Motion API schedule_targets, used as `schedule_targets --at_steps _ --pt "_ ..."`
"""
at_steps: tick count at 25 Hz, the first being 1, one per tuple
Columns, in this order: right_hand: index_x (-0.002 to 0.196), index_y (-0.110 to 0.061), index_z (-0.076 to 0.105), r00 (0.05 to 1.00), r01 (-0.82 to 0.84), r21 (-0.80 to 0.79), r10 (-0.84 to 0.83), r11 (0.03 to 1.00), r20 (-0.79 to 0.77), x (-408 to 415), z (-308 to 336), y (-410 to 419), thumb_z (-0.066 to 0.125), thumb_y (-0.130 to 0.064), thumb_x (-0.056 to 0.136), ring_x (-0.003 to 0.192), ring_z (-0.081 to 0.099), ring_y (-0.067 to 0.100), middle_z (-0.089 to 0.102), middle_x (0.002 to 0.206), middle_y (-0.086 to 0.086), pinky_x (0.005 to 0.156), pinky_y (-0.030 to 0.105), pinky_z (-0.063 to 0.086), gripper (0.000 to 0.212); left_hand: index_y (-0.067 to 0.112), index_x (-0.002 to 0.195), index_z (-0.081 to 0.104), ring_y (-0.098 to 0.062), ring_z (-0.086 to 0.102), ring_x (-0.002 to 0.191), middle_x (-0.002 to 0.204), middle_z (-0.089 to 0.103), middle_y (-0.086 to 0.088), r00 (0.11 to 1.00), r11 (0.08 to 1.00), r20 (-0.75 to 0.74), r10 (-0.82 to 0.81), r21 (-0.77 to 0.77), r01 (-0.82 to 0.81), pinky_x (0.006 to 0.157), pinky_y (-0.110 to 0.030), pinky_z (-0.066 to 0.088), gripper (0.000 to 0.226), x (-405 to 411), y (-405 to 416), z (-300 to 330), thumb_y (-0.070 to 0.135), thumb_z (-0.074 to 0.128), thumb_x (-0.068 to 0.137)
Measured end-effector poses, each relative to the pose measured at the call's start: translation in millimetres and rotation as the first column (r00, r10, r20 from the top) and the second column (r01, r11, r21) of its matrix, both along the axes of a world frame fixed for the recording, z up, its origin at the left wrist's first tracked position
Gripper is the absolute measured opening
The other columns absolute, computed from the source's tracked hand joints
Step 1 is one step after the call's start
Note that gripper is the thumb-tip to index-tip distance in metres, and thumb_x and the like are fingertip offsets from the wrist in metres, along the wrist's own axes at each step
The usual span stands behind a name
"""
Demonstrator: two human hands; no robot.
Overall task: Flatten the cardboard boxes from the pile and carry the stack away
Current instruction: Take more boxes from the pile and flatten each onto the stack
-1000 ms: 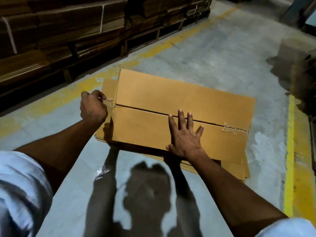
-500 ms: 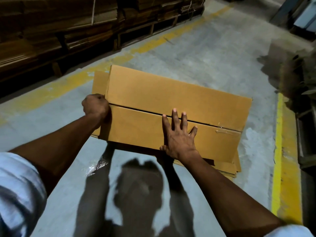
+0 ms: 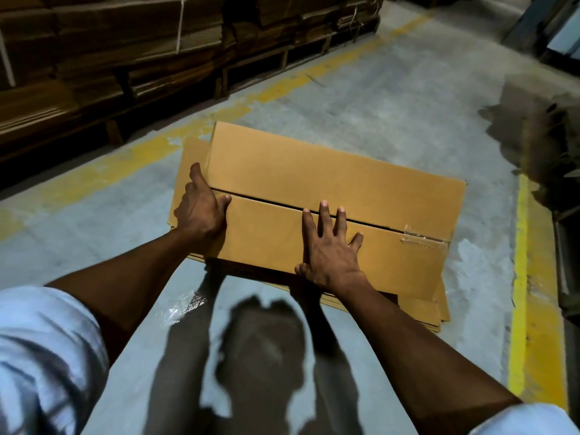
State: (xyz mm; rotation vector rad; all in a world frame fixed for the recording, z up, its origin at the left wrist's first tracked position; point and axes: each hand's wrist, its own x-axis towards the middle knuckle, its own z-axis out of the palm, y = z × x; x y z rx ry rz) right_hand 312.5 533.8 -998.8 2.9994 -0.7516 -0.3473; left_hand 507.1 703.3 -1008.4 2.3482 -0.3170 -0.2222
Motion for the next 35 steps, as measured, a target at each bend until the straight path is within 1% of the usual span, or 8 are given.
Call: schedule_targets --at_steps 3,8,14,18,20,22,25,35 --pt "0.155 -0.031 -0.02 1.0 -0.008 -0.006 0.008 1.0 -0.001 0.4 -2.1 0.9 0.074 -0.058 0.08 0.147 -0.026 0.044 -0.035 0.16 0.006 0.109 0.079 0.011 0.123 0.015 0.151 0.007 -0.046 0.044 0.13 0.147 0.036 -0.022 0.98 0.991 -0.172 0.105 -0.062 -0.117 0.106 -0.06 0.037 0.091 3.2 3.3 -0.8 0.041 0.069 0.09" --pt "0.156 -0.031 -0.017 1.0 -0.024 -0.002 0.024 1.0 0.016 2.0 1.5 -0.9 0.073 -0.055 0.082 0.149 -0.02 0.044 -0.031 0.162 0.007 0.109 0.078 0.008 0.119 0.014 0.139 0.028 -0.039 0.035 0.127 0.141 0.033 -0.019 0.916 0.898 0.216 0.339 0.218 -0.383 0.099 -0.054 0.033 0.07 -15.8 -27.9 5.2 0.034 0.071 0.087" --pt "0.158 -0.034 -0.005 0.998 -0.043 0.0 0.043 0.999 0.045 -4.6 8.8 -8.9 0.073 -0.05 0.082 0.152 -0.01 0.042 -0.02 0.166 0.004 0.111 0.077 0.006 0.11 0.011 0.131 0.037 -0.039 0.036 0.129 0.14 0.035 -0.018 0.875 0.881 0.133 0.465 0.025 -0.472 0.102 -0.051 0.034 0.055 -27.9 -41.2 2.0 0.021 0.07 0.089" --pt "0.157 -0.036 -0.001 0.997 -0.05 -0.005 0.05 0.999 0.065 -5.4 6.2 -9.3 0.074 -0.045 0.083 0.152 -0.006 0.042 -0.015 0.167 0.005 0.111 0.075 0.005 0.105 0.014 0.129 0.045 -0.041 0.039 0.121 0.134 0.039 -0.02 0.872 0.984 0.49 -0.004 0.159 -0.085 0.098 -0.051 0.036 0.05 -53.2 -42.1 11.0 0.007 0.067 0.084" --pt "0.156 -0.036 0.001 0.995 -0.068 -0.026 0.07 0.997 0.076 -8.1 3.7 -9.6 0.073 -0.035 0.085 0.151 -0.001 0.043 -0.007 0.166 0.007 0.111 0.074 0.006 0.102 0.015 0.137 0.046 -0.04 0.038 0.127 0.14 0.04 -0.018 0.686 0.883 0.557 -0.469 0.307 0.354 0.102 -0.052 0.037 0.057 -76.7 -57.5 4.3 0.015 0.065 0.083" --pt "0.155 -0.035 0.009 0.986 -0.12 -0.103 0.131 0.987 0.108 -17.2 4.6 -15.8 0.073 -0.032 0.08 0.147 0.015 0.042 0.013 0.16 0.011 0.11 0.074 0.012 0.099 0.018 0.148 0.035 -0.04 0.027 0.14 0.151 0.03 -0.014 0.525 0.723 0.497 -0.691 0.462 0.514 0.112 -0.055 0.029 0.066 -95.4 -71.7 -5.5 0.03 0.057 0.088" --pt "0.151 -0.031 0.023 0.972 -0.118 -0.237 0.161 0.964 0.172 -45.5 8.1 -46.9 0.069 -0.043 0.079 0.126 0.042 0.034 0.039 0.14 0.008 0.106 0.07 0.026 0.086 0.025 0.155 0.022 -0.04 0.016 0.145 0.156 0.017 -0.011 0.527 0.685 0.447 -0.723 0.558 0.468 0.114 -0.059 0.022 0.071 -103.0 -79.2 -10.5 0.053 0.046 0.093" --pt "0.123 -0.022 0.052 0.952 0.226 -0.314 -0.139 0.922 0.274 -125.7 15.8 -138.7 0.045 -0.038 0.1 0.108 0.046 0.035 0.05 0.119 0.013 0.09 0.051 0.043 0.03 0.033 0.142 0.025 -0.046 0.014 0.139 0.147 0.017 -0.015 0.603 0.644 0.341 -0.721 0.649 0.404 0.1 -0.076 0.027 0.078 -116.9 -102.9 7.9 0.063 0.063 0.082"
